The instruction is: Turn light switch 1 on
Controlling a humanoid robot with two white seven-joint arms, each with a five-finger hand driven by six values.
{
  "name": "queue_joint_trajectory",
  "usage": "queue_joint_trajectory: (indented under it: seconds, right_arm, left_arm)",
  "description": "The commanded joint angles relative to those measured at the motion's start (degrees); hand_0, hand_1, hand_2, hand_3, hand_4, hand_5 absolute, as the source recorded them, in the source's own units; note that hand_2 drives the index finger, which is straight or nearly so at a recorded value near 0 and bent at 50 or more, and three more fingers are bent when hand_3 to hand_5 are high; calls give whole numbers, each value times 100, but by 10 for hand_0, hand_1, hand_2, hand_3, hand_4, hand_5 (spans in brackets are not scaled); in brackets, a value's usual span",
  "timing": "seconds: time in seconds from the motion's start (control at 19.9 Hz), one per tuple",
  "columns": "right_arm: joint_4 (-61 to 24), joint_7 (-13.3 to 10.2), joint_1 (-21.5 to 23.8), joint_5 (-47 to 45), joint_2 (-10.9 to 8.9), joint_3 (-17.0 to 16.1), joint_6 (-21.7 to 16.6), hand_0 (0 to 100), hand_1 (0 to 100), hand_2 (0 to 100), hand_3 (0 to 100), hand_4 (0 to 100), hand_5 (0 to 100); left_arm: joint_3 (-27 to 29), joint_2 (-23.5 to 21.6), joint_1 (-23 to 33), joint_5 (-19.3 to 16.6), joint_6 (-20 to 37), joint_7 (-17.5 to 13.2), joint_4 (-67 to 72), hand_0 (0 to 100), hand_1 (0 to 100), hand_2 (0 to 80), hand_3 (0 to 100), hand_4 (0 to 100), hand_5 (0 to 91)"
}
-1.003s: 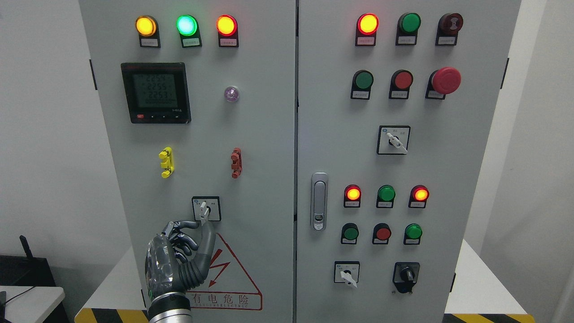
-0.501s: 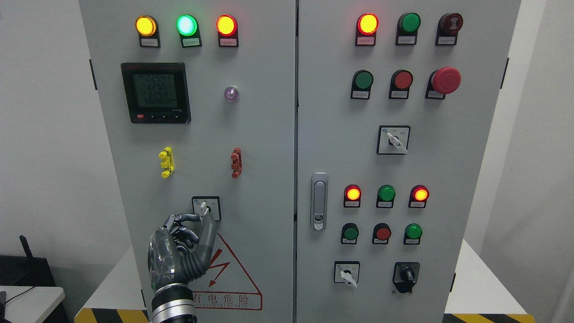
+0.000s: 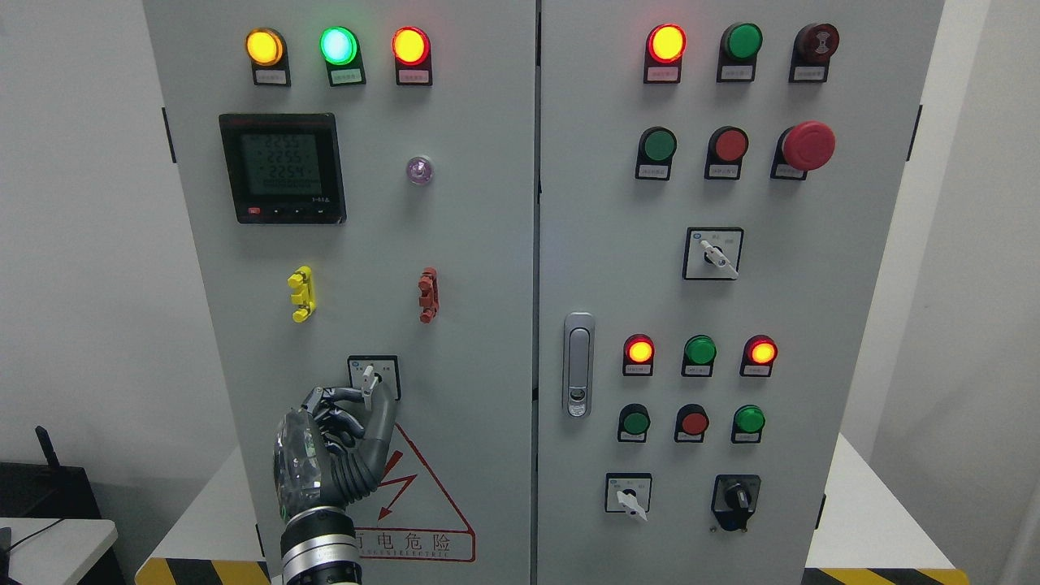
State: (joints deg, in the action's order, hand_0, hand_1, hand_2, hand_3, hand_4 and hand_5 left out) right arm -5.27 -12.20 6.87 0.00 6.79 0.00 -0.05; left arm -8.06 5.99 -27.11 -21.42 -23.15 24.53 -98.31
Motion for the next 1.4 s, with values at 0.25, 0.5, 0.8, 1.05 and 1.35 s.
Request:
queue_joint_trajectory:
  seconds: [0.25,0.5,0.8,1.05,1.35]
  right_arm:
    - [0,-1,8,27,-2,132,5,120,389,0,0,0,0]
    - [0,-1,-1,27,-2,132,5,120,389,0,0,0,0]
    - [0,-1,-1,27,-2,132,5,120,389,0,0,0,0]
    - [0,-1,-1,27,7,132,5,120,389,0,0,0,0]
    - [0,-1,-1,27,-2,132,5,120,389,0,0,0,0]
  left_arm:
    - [-46,7,-14,15,-6,51,22,263,452,493,903,888,799]
    - [-37,16,-14,59,-23,113,13,260,444,493,905,889,800]
    - [-37,7,-14,68,-50,113,13,257,436,497,909,892,801]
    - [-37,25,-137,138,-76,113,31,255,428,499,912,893,807]
    - [-37,25,-146,147,-225,157,13,255,423,503,917,894,808]
